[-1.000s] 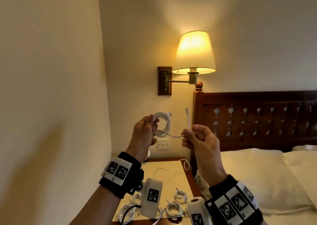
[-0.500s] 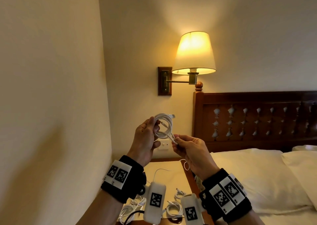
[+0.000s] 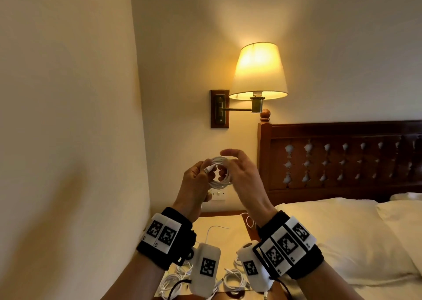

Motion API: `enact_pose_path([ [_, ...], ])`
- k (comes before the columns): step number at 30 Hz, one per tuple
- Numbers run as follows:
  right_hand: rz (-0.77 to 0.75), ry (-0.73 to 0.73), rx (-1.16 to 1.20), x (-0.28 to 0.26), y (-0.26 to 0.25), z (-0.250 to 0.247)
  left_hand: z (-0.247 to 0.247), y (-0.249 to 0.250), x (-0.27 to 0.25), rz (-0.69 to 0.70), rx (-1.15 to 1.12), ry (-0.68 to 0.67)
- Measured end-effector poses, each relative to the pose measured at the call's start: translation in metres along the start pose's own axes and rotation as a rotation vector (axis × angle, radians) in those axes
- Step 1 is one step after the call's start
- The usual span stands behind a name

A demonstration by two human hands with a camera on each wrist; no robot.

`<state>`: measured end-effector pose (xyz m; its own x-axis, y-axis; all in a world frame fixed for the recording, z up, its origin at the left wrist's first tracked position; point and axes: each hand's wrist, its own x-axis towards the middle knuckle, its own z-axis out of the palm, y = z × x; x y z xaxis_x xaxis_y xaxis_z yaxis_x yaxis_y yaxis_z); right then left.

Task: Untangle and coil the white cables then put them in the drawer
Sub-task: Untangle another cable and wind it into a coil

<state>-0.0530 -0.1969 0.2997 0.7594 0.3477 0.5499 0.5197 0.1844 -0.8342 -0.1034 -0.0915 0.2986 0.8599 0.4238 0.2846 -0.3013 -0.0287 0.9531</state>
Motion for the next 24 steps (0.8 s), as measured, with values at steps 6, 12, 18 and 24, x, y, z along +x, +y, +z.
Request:
enact_pose_path([
  [6,-0.249,0.079,-0.22,0.001,0.01,0.0,0.0,-0.004,-0.001,0.057,0.053,0.011],
  [12,-0.363,0.209,-0.489,0.017,0.006,-0.006,0.004,-0.02,-0.001,0.274,0.18,0.074],
  [18,-0.215,0.028,-0.383,0.028,-0.002,-0.008,0.007,-0.02,0.002,0.214,0.149,0.073],
  [24,-0.084,-0.219,-0.351,0.028,0.002,-0.028,-0.005,-0.008,-0.001,-0.069,-0.218,-0.133],
])
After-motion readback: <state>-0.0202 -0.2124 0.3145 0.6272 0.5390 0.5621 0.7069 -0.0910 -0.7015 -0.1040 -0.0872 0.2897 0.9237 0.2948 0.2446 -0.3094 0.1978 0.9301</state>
